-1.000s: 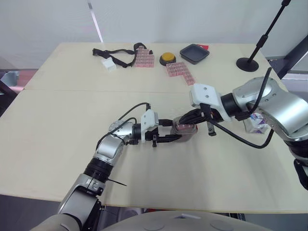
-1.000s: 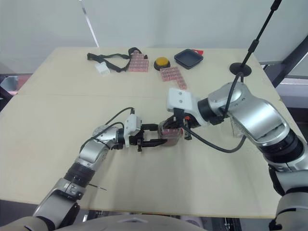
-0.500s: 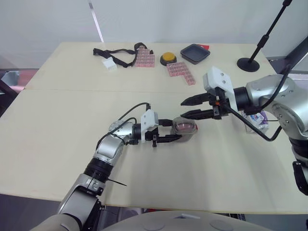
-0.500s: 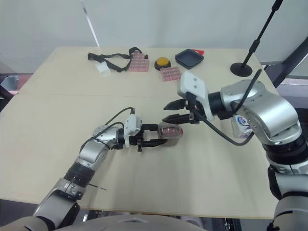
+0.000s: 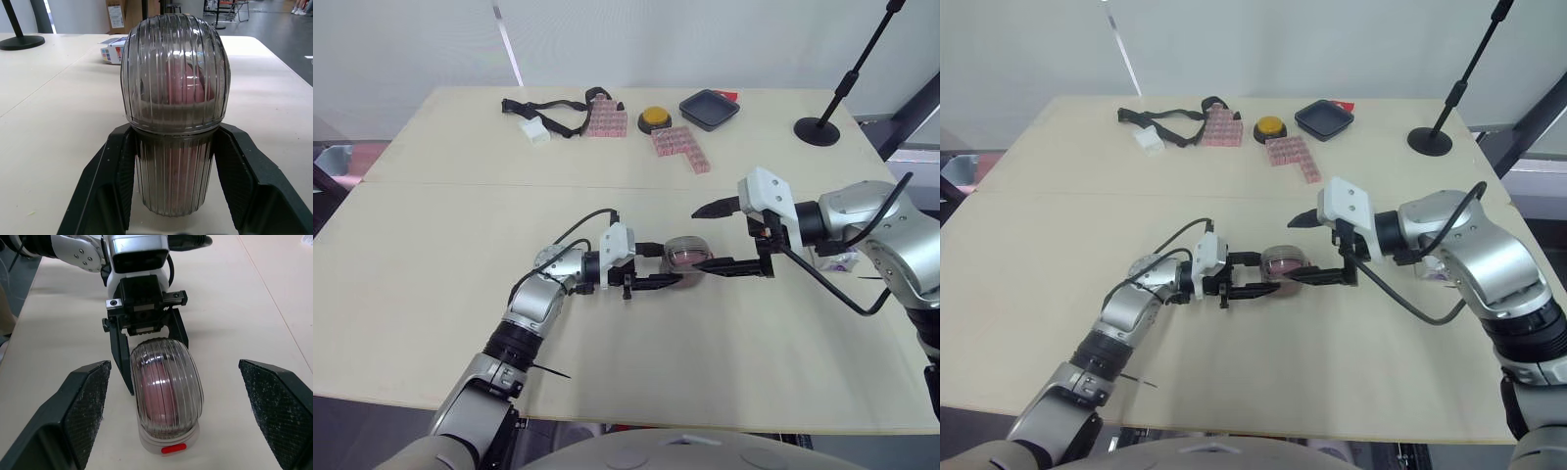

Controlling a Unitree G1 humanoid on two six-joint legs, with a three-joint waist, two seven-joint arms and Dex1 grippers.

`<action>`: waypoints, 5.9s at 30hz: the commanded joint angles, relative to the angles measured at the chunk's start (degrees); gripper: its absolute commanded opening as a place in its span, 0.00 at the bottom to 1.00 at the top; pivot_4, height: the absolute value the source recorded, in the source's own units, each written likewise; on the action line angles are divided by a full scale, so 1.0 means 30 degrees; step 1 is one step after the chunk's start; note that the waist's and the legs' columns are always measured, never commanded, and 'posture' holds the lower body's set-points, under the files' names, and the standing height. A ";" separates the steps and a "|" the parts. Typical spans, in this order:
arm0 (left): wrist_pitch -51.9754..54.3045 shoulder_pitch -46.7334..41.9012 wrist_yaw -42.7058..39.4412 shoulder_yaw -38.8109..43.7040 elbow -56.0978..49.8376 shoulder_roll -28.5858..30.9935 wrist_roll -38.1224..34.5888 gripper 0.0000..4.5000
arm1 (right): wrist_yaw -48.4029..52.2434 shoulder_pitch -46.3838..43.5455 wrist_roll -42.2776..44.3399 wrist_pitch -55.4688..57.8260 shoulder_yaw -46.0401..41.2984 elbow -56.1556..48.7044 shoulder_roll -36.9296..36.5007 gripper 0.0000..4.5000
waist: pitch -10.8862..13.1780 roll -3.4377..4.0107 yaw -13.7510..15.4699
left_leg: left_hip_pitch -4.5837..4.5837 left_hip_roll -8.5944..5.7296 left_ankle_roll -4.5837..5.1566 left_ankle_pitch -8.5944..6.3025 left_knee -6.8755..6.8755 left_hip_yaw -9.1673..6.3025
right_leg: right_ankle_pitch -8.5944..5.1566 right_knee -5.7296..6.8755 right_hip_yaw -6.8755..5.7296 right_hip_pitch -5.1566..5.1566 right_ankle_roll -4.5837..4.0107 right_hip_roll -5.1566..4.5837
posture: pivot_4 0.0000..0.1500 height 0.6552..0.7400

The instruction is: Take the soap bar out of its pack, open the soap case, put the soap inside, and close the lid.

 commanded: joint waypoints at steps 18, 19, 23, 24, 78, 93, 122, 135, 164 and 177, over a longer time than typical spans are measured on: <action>-0.0099 -0.0028 0.0109 0.0109 -0.0420 0.0187 0.0036 0.42 | 0.0518 -0.0128 -0.1200 -0.1269 0.1208 0.0654 0.0566 1.00 | 0.0000 0.0000 -0.0027 | 0.0006 0.0001 0.0002 0.0000 -0.0001 -0.0001 | 0.0000 -0.0003 -0.0001 0.0000 -0.0001 0.0000 | 1.00 1.00; -0.0086 -0.0021 0.0122 0.0109 -0.0430 0.0180 0.0031 0.42 | 0.0538 -0.0242 -0.1195 -0.1187 0.1195 0.0664 0.0598 1.00 | 0.0000 0.0000 -0.0026 | 0.0006 0.0001 0.0002 0.0000 -0.0001 0.0000 | 0.0000 -0.0003 -0.0001 0.0000 -0.0001 0.0000 | 1.00 1.00; -0.0052 -0.0025 0.0128 0.0070 -0.0438 0.0132 0.0016 0.42 | 0.0639 -0.0335 -0.1271 -0.1121 0.1244 0.0886 0.0598 1.00 | 0.0000 0.0000 -0.0022 | 0.0009 0.0002 0.0001 0.0001 -0.0001 -0.0001 | 0.0000 -0.0003 -0.0001 0.0000 -0.0001 0.0000 | 1.00 1.00; -0.0049 -0.0035 0.0127 0.0067 -0.0430 0.0123 0.0013 0.42 | 0.0653 -0.0299 -0.1312 -0.1160 0.1268 0.0951 0.0597 1.00 | 0.0000 0.0000 -0.0021 | 0.0012 0.0002 0.0002 0.0001 -0.0001 -0.0001 | 0.0000 -0.0001 -0.0002 0.0000 -0.0001 0.0000 | 1.00 1.00; 0.0030 0.0120 0.0210 0.0028 -0.0662 0.0265 0.0088 0.42 | 0.1405 -0.0358 -0.0728 0.0144 0.1136 0.0672 0.0149 0.43 | -0.0002 -0.0003 -0.0036 | 0.0010 0.0001 0.0003 0.0001 0.0000 0.0001 | -0.0001 -0.0020 0.0002 0.0000 -0.0001 -0.0002 | 1.00 1.00; 0.0106 0.0138 0.0209 0.0067 -0.0713 0.0309 0.0014 0.42 | 0.1536 0.0355 -0.1297 -0.0434 0.1614 0.1286 -0.0185 0.43 | -0.0002 -0.0003 -0.0043 | 0.0007 0.0001 0.0002 0.0001 -0.0004 0.0001 | -0.0001 -0.0030 0.0001 0.0000 -0.0001 -0.0002 | 1.00 1.00; 0.0154 0.0115 0.0251 0.0094 -0.0682 0.0332 0.0004 0.42 | 0.2591 -0.0610 -0.2760 -0.2204 0.2594 0.3357 -0.0312 0.43 | -0.0007 -0.0006 -0.0088 | 0.0014 0.0002 0.0004 0.0002 -0.0003 0.0007 | -0.0002 -0.0032 0.0008 0.0030 -0.0003 -0.0003 | 1.00 1.00; 0.0153 0.0152 0.0317 0.0079 -0.0672 0.0329 0.0063 0.42 | 0.2483 -0.0544 -0.2840 -0.2468 0.2586 0.3354 -0.0084 0.72 | -0.0005 -0.0009 -0.0077 | 0.0014 0.0002 0.0005 0.0002 -0.0003 0.0006 | -0.0002 -0.0033 0.0006 0.0029 -0.0003 -0.0003 | 1.00 1.00; 0.0224 0.0212 0.0199 0.0039 -0.0806 0.0355 0.0016 0.42 | 0.2176 0.0698 -0.2987 -0.2178 0.1456 0.3243 -0.1027 0.79 | 0.0002 -0.0001 -0.0065 | 0.0008 0.0002 0.0007 0.0001 -0.0004 0.0005 | -0.0002 -0.0043 0.0002 -0.0001 -0.0003 -0.0003 | 1.00 1.00; 0.0338 0.0247 0.0206 0.0081 -0.0943 0.0387 -0.0061 0.42 | 0.1224 0.3536 -0.2855 -0.2903 -0.1294 0.3381 -0.1993 0.28 | 0.0003 -0.0003 -0.0071 | -0.0007 0.0001 0.0007 0.0000 -0.0015 0.0006 | -0.0001 -0.0070 0.0003 -0.0001 -0.0002 -0.0004 | 1.00 1.00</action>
